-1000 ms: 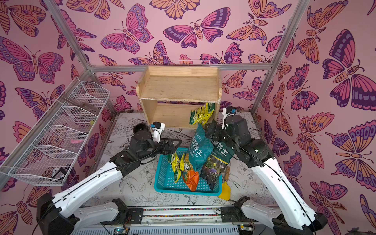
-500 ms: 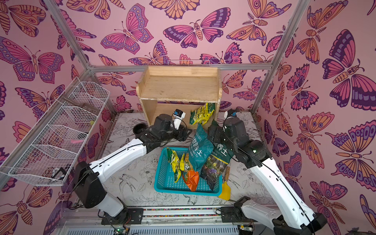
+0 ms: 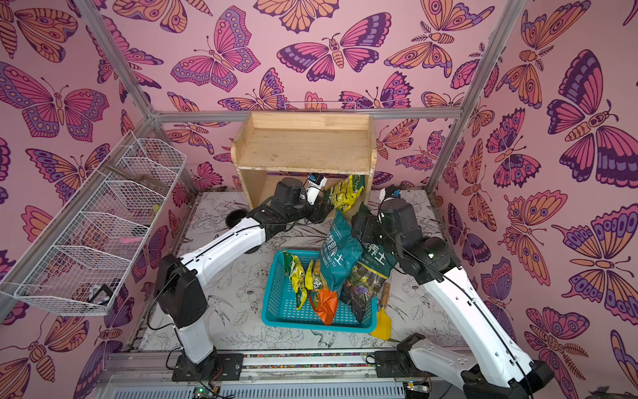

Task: Take down the fertilizer bag from the shelf
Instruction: Pick up the fertilizer bag from the shelf.

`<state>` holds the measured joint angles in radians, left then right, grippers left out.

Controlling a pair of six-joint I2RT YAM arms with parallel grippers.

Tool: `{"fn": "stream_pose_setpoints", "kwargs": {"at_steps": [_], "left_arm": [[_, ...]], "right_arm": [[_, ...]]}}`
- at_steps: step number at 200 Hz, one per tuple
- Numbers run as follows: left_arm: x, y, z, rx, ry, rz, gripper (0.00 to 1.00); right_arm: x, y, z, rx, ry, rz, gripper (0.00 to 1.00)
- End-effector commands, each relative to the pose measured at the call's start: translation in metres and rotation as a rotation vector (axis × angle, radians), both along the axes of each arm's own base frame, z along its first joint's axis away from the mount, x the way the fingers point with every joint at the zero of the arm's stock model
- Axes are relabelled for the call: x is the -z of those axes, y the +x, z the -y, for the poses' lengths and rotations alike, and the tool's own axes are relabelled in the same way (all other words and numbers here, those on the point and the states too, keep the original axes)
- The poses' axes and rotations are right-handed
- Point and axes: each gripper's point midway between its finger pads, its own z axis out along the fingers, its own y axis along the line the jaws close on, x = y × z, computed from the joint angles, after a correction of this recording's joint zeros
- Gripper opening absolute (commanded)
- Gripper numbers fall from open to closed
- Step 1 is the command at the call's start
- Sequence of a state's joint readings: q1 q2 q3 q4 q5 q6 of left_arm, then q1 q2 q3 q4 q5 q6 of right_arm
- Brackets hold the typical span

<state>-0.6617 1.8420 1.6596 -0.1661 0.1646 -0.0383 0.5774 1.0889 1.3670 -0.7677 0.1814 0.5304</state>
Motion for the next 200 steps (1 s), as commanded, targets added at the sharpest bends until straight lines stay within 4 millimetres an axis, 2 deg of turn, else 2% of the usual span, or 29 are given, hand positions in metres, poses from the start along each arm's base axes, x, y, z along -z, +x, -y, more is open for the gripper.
{"fn": "stream_pose_setpoints", "kwargs": {"at_steps": [1, 32, 52, 87, 96, 118, 127, 137, 144, 200], "left_arm": [[0.004, 0.008, 0.002, 0.029, 0.007, 0.001, 0.62], [0.009, 0.012, 0.009, 0.046, -0.002, 0.001, 0.64], [0.020, 0.015, 0.014, 0.056, -0.007, -0.008, 0.70], [0.036, 0.017, 0.023, 0.071, -0.019, -0.041, 0.69], [0.040, 0.019, 0.023, 0.066, -0.018, -0.047, 0.63], [0.046, 0.019, 0.024, 0.070, -0.015, -0.061, 0.40], [0.046, 0.018, 0.025, 0.075, -0.019, -0.063, 0.29], [0.044, 0.017, 0.025, 0.077, -0.023, -0.066, 0.07], [0.043, 0.017, 0.024, 0.074, -0.028, -0.067, 0.00], [0.016, 0.000, 0.015, 0.067, -0.093, -0.068, 0.00]], "right_arm": [[-0.004, 0.001, 0.000, 0.004, 0.019, 0.007, 0.98], [-0.005, 0.001, 0.000, 0.002, 0.023, 0.010, 0.98], [-0.003, 0.003, -0.002, -0.001, 0.021, 0.002, 0.98], [-0.001, 0.004, -0.005, -0.013, 0.016, -0.009, 0.99], [-0.001, 0.004, -0.005, -0.013, 0.016, -0.008, 0.98], [0.000, 0.004, -0.006, -0.011, 0.017, -0.011, 0.99], [0.000, 0.004, -0.006, -0.013, 0.020, -0.013, 0.99], [0.001, 0.004, -0.007, -0.016, 0.024, -0.015, 0.99], [0.002, 0.004, -0.007, -0.015, 0.025, -0.018, 0.99], [0.008, 0.003, -0.010, -0.026, 0.042, -0.029, 0.99]]}}
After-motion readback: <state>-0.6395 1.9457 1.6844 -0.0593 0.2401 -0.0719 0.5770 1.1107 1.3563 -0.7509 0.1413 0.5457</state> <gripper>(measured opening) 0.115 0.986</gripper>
